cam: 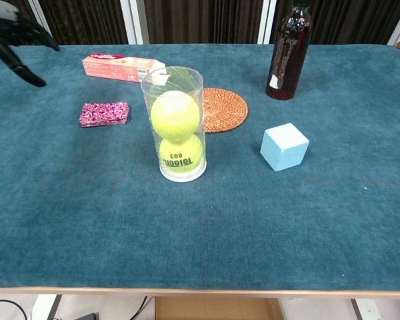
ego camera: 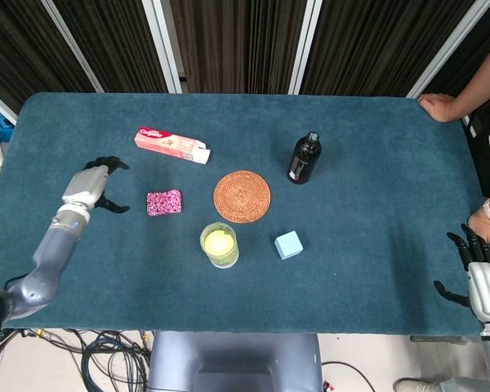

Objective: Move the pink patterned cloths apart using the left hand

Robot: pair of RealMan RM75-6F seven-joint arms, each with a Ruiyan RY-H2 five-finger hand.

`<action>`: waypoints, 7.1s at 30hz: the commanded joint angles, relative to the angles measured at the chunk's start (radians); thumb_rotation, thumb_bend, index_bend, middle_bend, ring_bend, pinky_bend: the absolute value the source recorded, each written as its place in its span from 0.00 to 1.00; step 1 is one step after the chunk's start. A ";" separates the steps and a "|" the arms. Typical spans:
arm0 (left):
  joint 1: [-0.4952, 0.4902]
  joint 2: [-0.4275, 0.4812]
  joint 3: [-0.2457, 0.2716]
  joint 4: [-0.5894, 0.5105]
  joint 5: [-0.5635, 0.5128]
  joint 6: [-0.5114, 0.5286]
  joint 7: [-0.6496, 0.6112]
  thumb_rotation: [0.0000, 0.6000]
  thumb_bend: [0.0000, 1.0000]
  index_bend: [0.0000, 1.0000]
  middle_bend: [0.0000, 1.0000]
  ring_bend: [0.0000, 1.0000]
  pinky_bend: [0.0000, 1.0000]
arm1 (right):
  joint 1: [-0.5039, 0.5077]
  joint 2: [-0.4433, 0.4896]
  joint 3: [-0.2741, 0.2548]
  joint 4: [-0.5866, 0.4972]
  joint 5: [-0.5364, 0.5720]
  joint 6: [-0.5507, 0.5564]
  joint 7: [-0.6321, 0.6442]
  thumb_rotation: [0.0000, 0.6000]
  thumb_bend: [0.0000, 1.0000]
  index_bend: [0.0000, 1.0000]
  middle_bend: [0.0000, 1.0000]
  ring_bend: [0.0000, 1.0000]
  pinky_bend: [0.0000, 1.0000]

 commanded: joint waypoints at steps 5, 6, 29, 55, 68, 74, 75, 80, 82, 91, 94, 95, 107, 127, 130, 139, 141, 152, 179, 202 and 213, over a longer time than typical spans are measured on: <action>-0.147 -0.096 0.078 0.085 -0.159 -0.008 0.113 1.00 0.15 0.32 0.15 0.00 0.00 | -0.001 0.000 0.000 0.000 -0.005 0.005 0.006 1.00 0.18 0.13 0.01 0.07 0.19; -0.157 -0.106 0.085 0.091 -0.172 -0.001 0.120 1.00 0.15 0.32 0.15 0.00 0.00 | -0.001 0.000 0.000 0.000 -0.005 0.006 0.008 1.00 0.18 0.13 0.01 0.07 0.19; -0.253 -0.247 0.153 0.239 -0.262 0.029 0.203 1.00 0.15 0.39 0.16 0.00 0.00 | -0.006 0.005 0.007 0.012 0.000 0.012 0.040 1.00 0.18 0.13 0.01 0.07 0.19; -0.292 -0.347 0.152 0.331 -0.293 0.046 0.273 1.00 0.15 0.41 0.16 0.00 0.00 | -0.008 0.009 0.014 0.020 0.006 0.013 0.061 1.00 0.18 0.13 0.01 0.07 0.19; -0.292 -0.354 0.148 0.341 -0.308 0.045 0.292 1.00 0.16 0.44 0.18 0.00 0.00 | -0.006 0.008 0.014 0.018 0.010 0.007 0.055 1.00 0.18 0.13 0.01 0.07 0.19; -0.292 -0.359 0.145 0.350 -0.312 0.042 0.300 1.00 0.18 0.44 0.18 0.00 0.00 | -0.006 0.008 0.015 0.018 0.014 0.003 0.056 1.00 0.18 0.13 0.01 0.07 0.19; -0.292 -0.361 0.145 0.352 -0.312 0.041 0.300 1.00 0.18 0.44 0.18 0.00 0.00 | -0.006 0.008 0.015 0.018 0.014 0.003 0.056 1.00 0.18 0.13 0.01 0.07 0.19; -0.294 -0.367 0.143 0.360 -0.317 0.037 0.308 1.00 0.20 0.46 0.18 0.00 0.00 | -0.005 0.010 0.015 0.016 0.015 0.001 0.056 1.00 0.18 0.13 0.01 0.07 0.19; -0.293 -0.368 0.141 0.362 -0.317 0.035 0.307 1.00 0.21 0.47 0.18 0.00 0.00 | -0.006 0.011 0.015 0.016 0.016 0.002 0.058 1.00 0.18 0.13 0.01 0.07 0.19; -0.291 -0.368 0.132 0.359 -0.308 0.038 0.305 1.00 0.25 0.51 0.20 0.00 0.00 | -0.006 0.011 0.016 0.015 0.015 0.001 0.058 1.00 0.18 0.13 0.01 0.07 0.19; -0.291 -0.364 0.128 0.354 -0.305 0.043 0.306 1.00 0.26 0.51 0.20 0.00 0.00 | -0.006 0.011 0.016 0.015 0.016 0.001 0.058 1.00 0.18 0.13 0.01 0.07 0.19; -0.291 -0.362 0.128 0.351 -0.304 0.044 0.307 1.00 0.26 0.51 0.20 0.00 0.00 | -0.006 0.012 0.016 0.015 0.016 0.001 0.058 1.00 0.18 0.13 0.01 0.07 0.19; -0.285 -0.347 0.125 0.331 -0.299 0.046 0.307 1.00 0.26 0.52 0.20 0.00 0.00 | -0.006 0.013 0.016 0.013 0.017 0.001 0.059 1.00 0.18 0.13 0.01 0.07 0.19; -0.269 -0.307 0.121 0.268 -0.263 0.071 0.283 1.00 0.26 0.53 0.20 0.00 0.00 | -0.007 0.015 0.017 0.011 0.019 0.001 0.060 1.00 0.18 0.13 0.01 0.07 0.19; -0.265 -0.296 0.123 0.242 -0.246 0.075 0.277 1.00 0.26 0.53 0.20 0.00 0.00 | -0.009 0.015 0.018 0.011 0.022 0.002 0.061 1.00 0.18 0.13 0.01 0.07 0.19; -0.224 -0.205 0.144 0.038 -0.177 0.166 0.259 1.00 0.28 0.53 0.20 0.00 0.00 | -0.007 0.016 0.018 0.012 0.021 -0.001 0.063 1.00 0.18 0.13 0.01 0.07 0.19; -0.216 -0.184 0.150 -0.008 -0.176 0.186 0.260 1.00 0.28 0.53 0.20 0.00 0.00 | -0.009 0.016 0.019 0.010 0.021 0.002 0.063 1.00 0.18 0.13 0.01 0.07 0.19; -0.159 -0.118 0.190 -0.231 -0.120 0.319 0.253 1.00 0.28 0.53 0.20 0.00 0.00 | -0.010 0.018 0.018 0.006 0.020 0.004 0.064 1.00 0.18 0.13 0.01 0.07 0.19; -0.250 -0.303 0.142 -0.150 -0.206 0.350 0.357 1.00 0.28 0.53 0.20 0.00 0.00 | -0.022 0.028 0.022 0.013 0.015 0.022 0.102 1.00 0.18 0.13 0.01 0.07 0.19; -0.294 -0.371 0.116 -0.072 -0.228 0.313 0.415 1.00 0.16 0.43 0.18 0.00 0.00 | -0.023 0.029 0.027 0.012 0.028 0.018 0.103 1.00 0.18 0.13 0.01 0.07 0.19; -0.304 -0.367 0.122 -0.078 -0.239 0.315 0.443 1.00 0.15 0.36 0.17 0.00 0.00 | -0.025 0.030 0.027 0.009 0.029 0.018 0.102 1.00 0.18 0.13 0.01 0.07 0.19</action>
